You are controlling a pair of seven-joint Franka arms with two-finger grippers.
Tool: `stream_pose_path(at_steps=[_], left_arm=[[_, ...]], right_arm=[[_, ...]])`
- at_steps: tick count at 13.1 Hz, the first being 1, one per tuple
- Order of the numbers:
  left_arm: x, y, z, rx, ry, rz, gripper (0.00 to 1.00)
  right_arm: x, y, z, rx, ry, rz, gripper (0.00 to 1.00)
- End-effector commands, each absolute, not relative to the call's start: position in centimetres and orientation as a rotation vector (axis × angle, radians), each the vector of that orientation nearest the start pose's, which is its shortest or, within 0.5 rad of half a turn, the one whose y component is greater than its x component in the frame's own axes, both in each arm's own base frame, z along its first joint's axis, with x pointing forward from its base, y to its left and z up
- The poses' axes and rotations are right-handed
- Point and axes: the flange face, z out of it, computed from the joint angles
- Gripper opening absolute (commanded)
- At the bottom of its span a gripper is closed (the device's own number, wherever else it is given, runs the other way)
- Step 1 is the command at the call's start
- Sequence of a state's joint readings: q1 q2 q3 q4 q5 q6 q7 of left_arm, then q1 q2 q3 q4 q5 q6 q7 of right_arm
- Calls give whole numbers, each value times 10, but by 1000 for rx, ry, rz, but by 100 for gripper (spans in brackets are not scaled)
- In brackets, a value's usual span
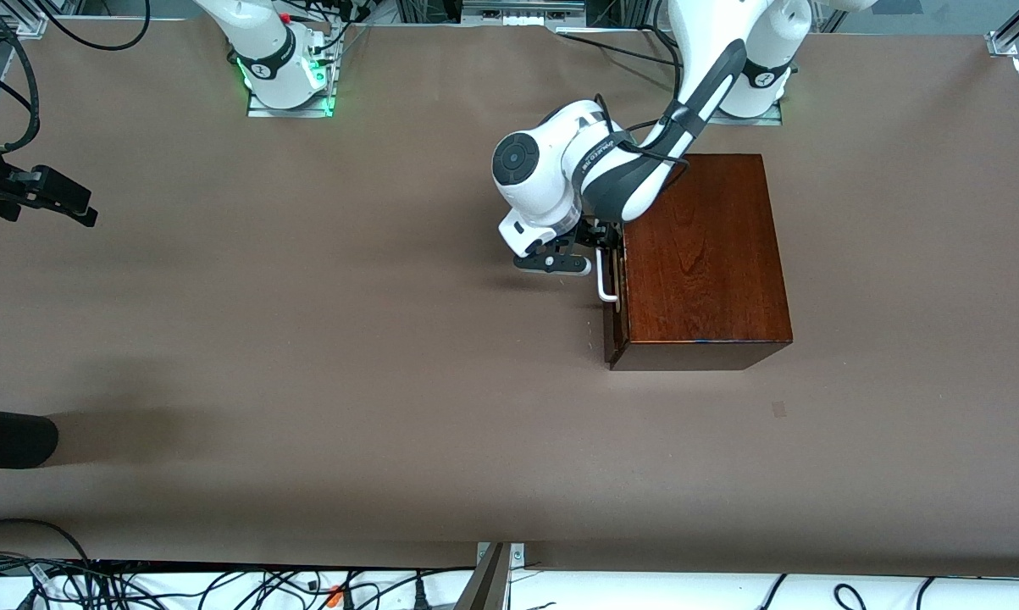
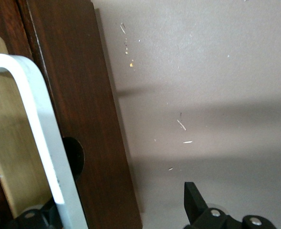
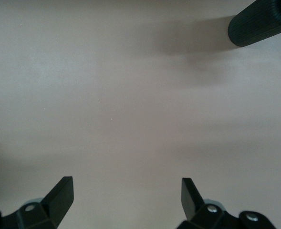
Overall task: Open drawer, take yellow block, close drawer
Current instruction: 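Pull the drawer handle outward with the left gripper to open it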
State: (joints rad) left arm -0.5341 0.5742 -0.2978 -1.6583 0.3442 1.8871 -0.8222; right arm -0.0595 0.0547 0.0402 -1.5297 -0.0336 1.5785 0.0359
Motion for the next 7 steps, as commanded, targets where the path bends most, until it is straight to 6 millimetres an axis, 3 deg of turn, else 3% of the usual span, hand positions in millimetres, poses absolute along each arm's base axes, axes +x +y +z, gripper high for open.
stream_pose_path(at_steps=[1,7], left_arm=[[460,-471,267,-2865,187,58,100],[455,-493,268,-2942,176,19,100]], right_arm=[[568,-13,620,-3160,92,9,100],[570,-16,617,-3160,90,19,100]])
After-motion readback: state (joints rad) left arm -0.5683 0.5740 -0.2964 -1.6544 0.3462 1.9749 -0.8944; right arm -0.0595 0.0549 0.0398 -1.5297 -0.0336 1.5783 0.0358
